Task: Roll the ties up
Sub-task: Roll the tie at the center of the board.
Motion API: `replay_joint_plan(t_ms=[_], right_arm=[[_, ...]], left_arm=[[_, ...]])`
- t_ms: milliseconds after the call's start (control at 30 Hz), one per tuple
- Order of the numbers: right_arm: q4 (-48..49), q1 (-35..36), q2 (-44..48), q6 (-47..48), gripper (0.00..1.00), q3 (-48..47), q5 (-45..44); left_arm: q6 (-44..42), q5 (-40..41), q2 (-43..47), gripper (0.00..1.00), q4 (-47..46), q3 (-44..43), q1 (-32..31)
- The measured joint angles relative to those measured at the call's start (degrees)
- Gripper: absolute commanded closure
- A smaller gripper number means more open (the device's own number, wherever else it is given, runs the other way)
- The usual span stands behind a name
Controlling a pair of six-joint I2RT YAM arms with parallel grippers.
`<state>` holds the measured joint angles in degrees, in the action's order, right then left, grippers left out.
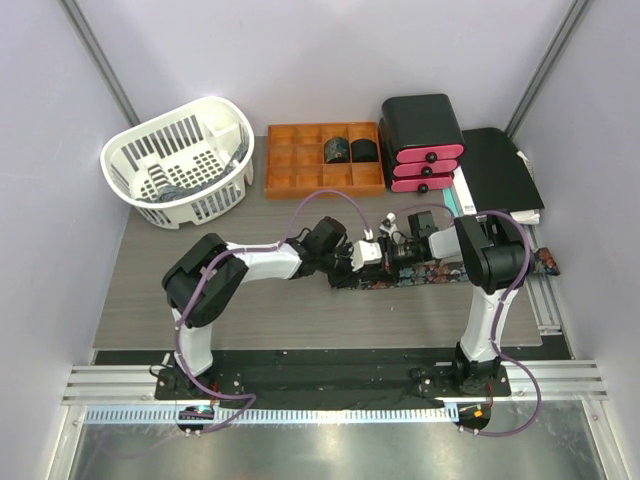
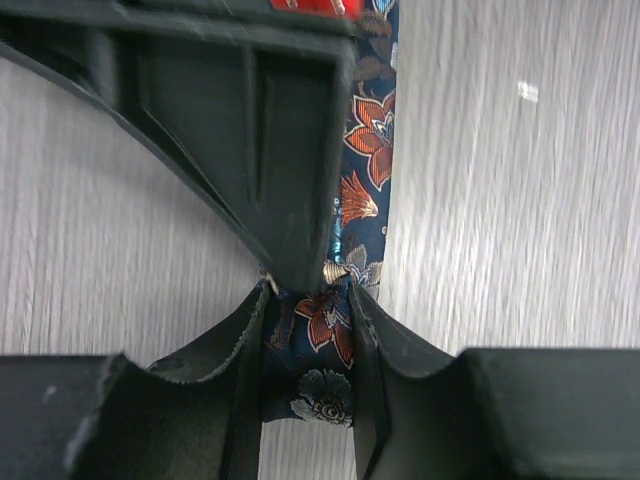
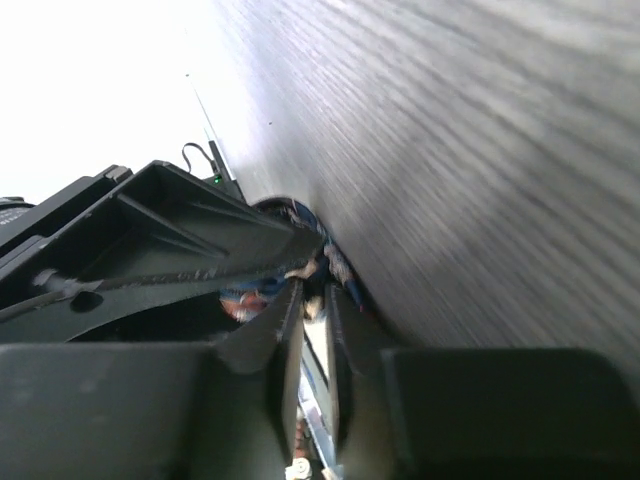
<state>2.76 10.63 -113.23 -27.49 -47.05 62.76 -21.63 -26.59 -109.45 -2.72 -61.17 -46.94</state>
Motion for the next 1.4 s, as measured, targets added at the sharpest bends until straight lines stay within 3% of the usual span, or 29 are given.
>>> replay_joint_plan(t_ms=[300,567,733,1033,1167,1333,1367,1400], right_arm=[[-4.04,-2.99,4.57,-0.28,0.64,-0.07,-1.01],[0.74,0.00,5.73,-5.31,0.65,1.75,-2.08],[5.51,3.93,5.70,-9.51,0.52,2.19,-3.41],[6.75,6.69,5.18,-10.99,0.51,2.40,-4.98],[11.45,6.97,5.20,-14.99,0.45,4.04,-5.49],[19.69,7.17,5.20,-20.68,0.51,7.21,-5.75],[20.28,7.28,5.20,-21.11,0.55,7.39,-5.97],[20.65,7.45,5.20,-21.31,0.68,7.43,-6.25]], left_arm=[[-6.32,1.57,0.20,0.81,15.54,-5.44,0.15],[-7.58,1.62,-0.31,0.80,17.16,-6.47,0.11],[-7.52,1.60,-0.31,0.80,16.81,-6.19,0.13],[-7.10,0.61,-0.04,0.81,15.30,-5.11,0.61],[-7.06,0.50,0.13,0.82,15.04,-4.79,1.01],[-6.84,0.37,0.15,0.82,14.75,-4.63,1.18],[-6.82,0.39,0.15,0.82,14.75,-4.63,1.22],[-6.73,0.39,0.15,0.82,14.73,-4.63,1.27]])
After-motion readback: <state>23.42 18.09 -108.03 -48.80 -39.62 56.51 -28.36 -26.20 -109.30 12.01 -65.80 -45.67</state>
